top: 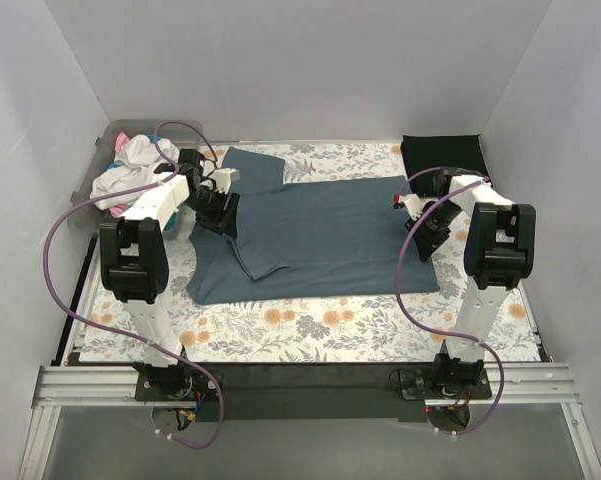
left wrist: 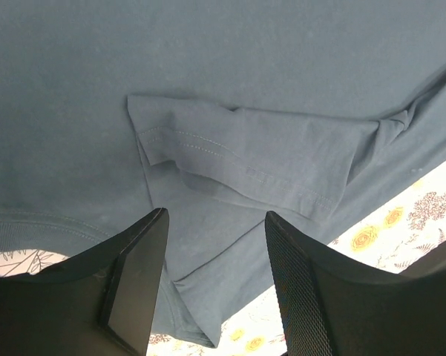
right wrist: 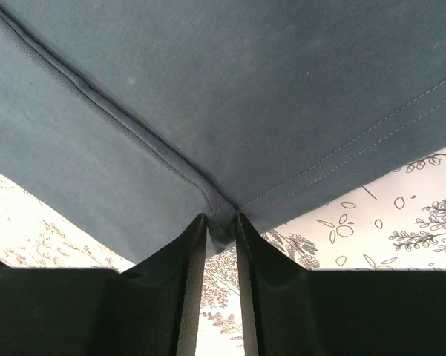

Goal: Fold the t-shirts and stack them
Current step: Fold the tshirt

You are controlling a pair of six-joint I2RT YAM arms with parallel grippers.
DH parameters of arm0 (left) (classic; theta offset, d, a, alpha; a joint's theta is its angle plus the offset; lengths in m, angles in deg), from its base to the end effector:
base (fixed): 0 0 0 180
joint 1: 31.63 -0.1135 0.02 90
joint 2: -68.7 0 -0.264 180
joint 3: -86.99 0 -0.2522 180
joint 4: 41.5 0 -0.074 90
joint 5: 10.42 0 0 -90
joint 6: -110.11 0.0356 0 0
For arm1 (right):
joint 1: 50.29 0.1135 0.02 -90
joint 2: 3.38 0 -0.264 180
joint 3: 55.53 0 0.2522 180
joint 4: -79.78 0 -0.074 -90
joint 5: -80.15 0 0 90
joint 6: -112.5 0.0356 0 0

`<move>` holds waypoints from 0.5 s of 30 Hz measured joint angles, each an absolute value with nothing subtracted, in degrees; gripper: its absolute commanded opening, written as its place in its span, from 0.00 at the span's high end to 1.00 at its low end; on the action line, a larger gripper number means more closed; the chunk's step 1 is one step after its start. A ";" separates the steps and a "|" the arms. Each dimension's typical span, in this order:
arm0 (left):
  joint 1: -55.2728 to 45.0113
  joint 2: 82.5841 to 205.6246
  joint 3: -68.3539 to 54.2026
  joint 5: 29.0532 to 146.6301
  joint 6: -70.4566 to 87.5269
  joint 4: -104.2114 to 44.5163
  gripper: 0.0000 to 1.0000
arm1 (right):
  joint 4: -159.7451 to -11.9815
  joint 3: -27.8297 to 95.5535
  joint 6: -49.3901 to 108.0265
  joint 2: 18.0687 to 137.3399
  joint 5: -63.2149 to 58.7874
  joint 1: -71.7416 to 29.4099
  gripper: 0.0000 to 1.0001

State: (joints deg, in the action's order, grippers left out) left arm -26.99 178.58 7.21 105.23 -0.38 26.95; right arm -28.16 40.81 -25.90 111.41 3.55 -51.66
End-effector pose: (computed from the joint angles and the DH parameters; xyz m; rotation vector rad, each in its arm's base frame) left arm 0.3778 -0.0461 0.2156 -0.3378 2.9339 -0.7229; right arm 0.3691 -0.0006 0.1647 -1.2089 2.7823 0.3290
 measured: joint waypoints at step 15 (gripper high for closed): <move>-26.99 180.00 7.52 104.01 -1.29 25.47 0.54 | -28.09 40.16 -26.27 110.36 3.36 -51.66 0.99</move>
State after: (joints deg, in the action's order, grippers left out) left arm -26.99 180.00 7.52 104.01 -1.29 25.47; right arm -28.09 40.16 -26.27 110.36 3.36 -51.66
